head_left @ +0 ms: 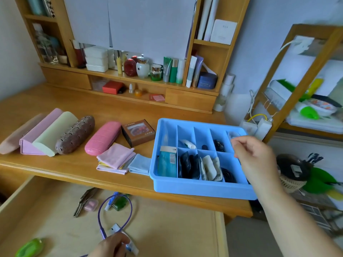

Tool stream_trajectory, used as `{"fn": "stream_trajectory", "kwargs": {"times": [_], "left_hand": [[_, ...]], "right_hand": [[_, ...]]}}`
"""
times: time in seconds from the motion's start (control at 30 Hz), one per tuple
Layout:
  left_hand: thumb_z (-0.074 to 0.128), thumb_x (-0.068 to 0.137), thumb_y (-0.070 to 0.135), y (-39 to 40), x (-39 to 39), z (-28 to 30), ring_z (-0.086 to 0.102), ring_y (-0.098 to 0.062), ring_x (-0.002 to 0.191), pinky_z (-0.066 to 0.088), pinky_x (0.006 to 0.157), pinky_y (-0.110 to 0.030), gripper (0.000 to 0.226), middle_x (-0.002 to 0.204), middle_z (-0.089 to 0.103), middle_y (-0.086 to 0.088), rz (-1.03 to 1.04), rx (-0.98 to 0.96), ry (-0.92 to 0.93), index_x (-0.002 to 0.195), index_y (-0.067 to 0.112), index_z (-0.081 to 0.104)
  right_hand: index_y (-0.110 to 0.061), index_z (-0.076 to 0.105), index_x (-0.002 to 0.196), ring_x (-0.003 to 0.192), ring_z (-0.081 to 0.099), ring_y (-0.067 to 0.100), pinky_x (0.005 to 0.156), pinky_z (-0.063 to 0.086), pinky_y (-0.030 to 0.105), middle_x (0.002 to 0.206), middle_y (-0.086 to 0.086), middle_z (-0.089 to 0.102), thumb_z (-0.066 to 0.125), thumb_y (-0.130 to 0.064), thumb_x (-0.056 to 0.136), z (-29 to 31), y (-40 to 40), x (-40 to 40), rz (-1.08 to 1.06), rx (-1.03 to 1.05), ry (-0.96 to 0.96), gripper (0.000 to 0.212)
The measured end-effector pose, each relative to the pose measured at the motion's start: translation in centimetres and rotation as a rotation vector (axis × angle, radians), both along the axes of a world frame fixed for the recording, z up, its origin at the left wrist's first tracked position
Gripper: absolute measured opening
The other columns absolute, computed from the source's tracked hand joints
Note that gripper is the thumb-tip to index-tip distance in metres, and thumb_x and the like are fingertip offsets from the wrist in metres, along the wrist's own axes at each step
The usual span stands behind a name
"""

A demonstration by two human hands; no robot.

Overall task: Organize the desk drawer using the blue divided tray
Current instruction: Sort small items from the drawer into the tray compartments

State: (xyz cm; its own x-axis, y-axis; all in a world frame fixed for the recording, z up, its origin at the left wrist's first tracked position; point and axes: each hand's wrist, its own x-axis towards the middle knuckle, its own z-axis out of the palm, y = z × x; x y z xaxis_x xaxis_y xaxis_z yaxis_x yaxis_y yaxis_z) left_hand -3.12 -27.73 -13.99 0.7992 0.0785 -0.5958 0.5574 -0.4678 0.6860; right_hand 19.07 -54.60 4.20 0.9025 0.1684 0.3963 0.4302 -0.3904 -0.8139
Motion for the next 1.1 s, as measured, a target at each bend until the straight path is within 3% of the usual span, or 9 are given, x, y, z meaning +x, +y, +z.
{"fn": "stream_trajectory", "kwargs": {"times": [0.07, 0.13, 0.3, 0.5, 0.6, 0.73, 0.93, 1.03, 1.1], "left_hand": [[0.041, 0.092, 0.033, -1.1, -0.1, -1.0, 0.050, 0.002, 0.089, 0.037, 0.074, 0.000, 0.035, 0.091, 0.054, 0.017, 0.033, 0.119, -0.056, 0.124, 0.028, 0.051], [0.046, 0.094, 0.026, -2.5, -0.7, -1.2, 0.052, 0.000, 0.078, 0.037, 0.065, -0.002, 0.024, 0.080, 0.056, 0.016, 0.176, 0.346, -0.180, 0.114, 0.033, 0.058], [0.043, 0.092, 0.016, -3.7, -1.3, -1.1, 0.058, -0.011, 0.079, 0.045, 0.066, -0.023, 0.021, 0.093, 0.065, 0.006, 0.372, 0.487, -0.174, 0.099, 0.031, 0.056], [0.037, 0.089, 0.003, -3.4, -1.6, -2.1, 0.050, -0.004, 0.070, 0.036, 0.053, -0.010, 0.028, 0.096, 0.054, 0.008, 0.442, 0.467, -0.148, 0.097, 0.028, 0.049], [0.039, 0.087, 0.003, -3.2, -1.6, -2.1, 0.051, -0.007, 0.076, 0.033, 0.052, -0.006, 0.028, 0.098, 0.053, 0.009, 0.457, 0.468, -0.141, 0.096, 0.027, 0.050], [0.046, 0.086, 0.010, -3.0, -1.8, -2.3, 0.051, -0.011, 0.083, 0.037, 0.063, -0.018, 0.020, 0.102, 0.054, 0.005, 0.408, 0.458, -0.156, 0.093, 0.029, 0.050], [0.055, 0.084, 0.023, -3.1, -1.8, -2.3, 0.058, -0.010, 0.090, 0.042, 0.073, -0.014, 0.020, 0.100, 0.042, 0.006, 0.184, 0.514, -0.133, 0.092, 0.041, 0.051], [0.055, 0.082, 0.023, -3.4, -1.4, -1.9, 0.060, -0.012, 0.096, 0.045, 0.082, -0.019, 0.019, 0.100, 0.040, 0.005, 0.079, 0.528, -0.089, 0.086, 0.041, 0.051], [0.055, 0.084, 0.025, -3.4, -1.2, -1.8, 0.060, -0.013, 0.098, 0.045, 0.087, -0.021, 0.018, 0.099, 0.038, 0.004, 0.026, 0.541, -0.067, 0.080, 0.040, 0.045]], "right_hand": [[-0.031, 0.066, 0.079, 0.063, 0.058, 0.006, 0.057, 0.044, 0.015, 0.071, -0.008, 0.065, 0.063, -0.022, 0.087, -1.4, 0.4, -3.5, 0.117, -0.044, -0.053, 0.012], [-0.027, 0.066, 0.078, 0.057, 0.055, 0.007, 0.054, 0.041, 0.014, 0.069, -0.007, 0.064, 0.064, -0.022, 0.084, -3.9, 1.3, -7.2, 0.288, -0.165, -0.065, 0.008], [-0.025, 0.069, 0.098, 0.076, 0.058, 0.003, 0.071, 0.043, 0.014, 0.090, -0.012, 0.067, 0.060, -0.026, 0.085, -12.7, 4.5, -13.1, 0.634, -0.602, 0.254, 0.016], [-0.026, 0.052, 0.125, 0.113, 0.054, 0.020, 0.093, 0.045, 0.029, 0.127, -0.004, 0.051, 0.056, -0.032, 0.089, -19.6, 11.0, -14.0, 0.586, -0.822, 0.320, 0.037], [-0.021, 0.047, 0.121, 0.111, 0.053, 0.029, 0.087, 0.044, 0.034, 0.127, 0.004, 0.044, 0.054, -0.020, 0.089, -21.5, 13.1, -14.7, 0.587, -0.983, 0.291, 0.034], [-0.013, 0.050, 0.117, 0.110, 0.055, 0.031, 0.088, 0.045, 0.037, 0.123, 0.010, 0.050, 0.044, -0.004, 0.090, -21.6, 13.0, -14.3, 0.515, -1.105, 0.259, 0.029], [-0.026, 0.050, 0.083, 0.073, 0.049, 0.011, 0.061, 0.034, 0.024, 0.083, -0.008, 0.055, 0.046, -0.025, 0.092, -14.3, 5.1, -12.2, 0.487, -0.913, 0.177, 0.010], [-0.034, 0.068, 0.090, 0.064, 0.055, 0.007, 0.059, 0.042, 0.018, 0.071, -0.012, 0.061, 0.058, -0.023, 0.088, -9.3, 1.5, -12.6, 0.558, -0.568, 0.187, 0.014], [-0.044, 0.065, 0.100, 0.060, 0.062, 0.007, 0.059, 0.049, 0.017, 0.075, -0.016, 0.068, 0.065, -0.021, 0.084, -5.4, 0.4, -12.6, 0.529, -0.327, 0.170, 0.029]]}}
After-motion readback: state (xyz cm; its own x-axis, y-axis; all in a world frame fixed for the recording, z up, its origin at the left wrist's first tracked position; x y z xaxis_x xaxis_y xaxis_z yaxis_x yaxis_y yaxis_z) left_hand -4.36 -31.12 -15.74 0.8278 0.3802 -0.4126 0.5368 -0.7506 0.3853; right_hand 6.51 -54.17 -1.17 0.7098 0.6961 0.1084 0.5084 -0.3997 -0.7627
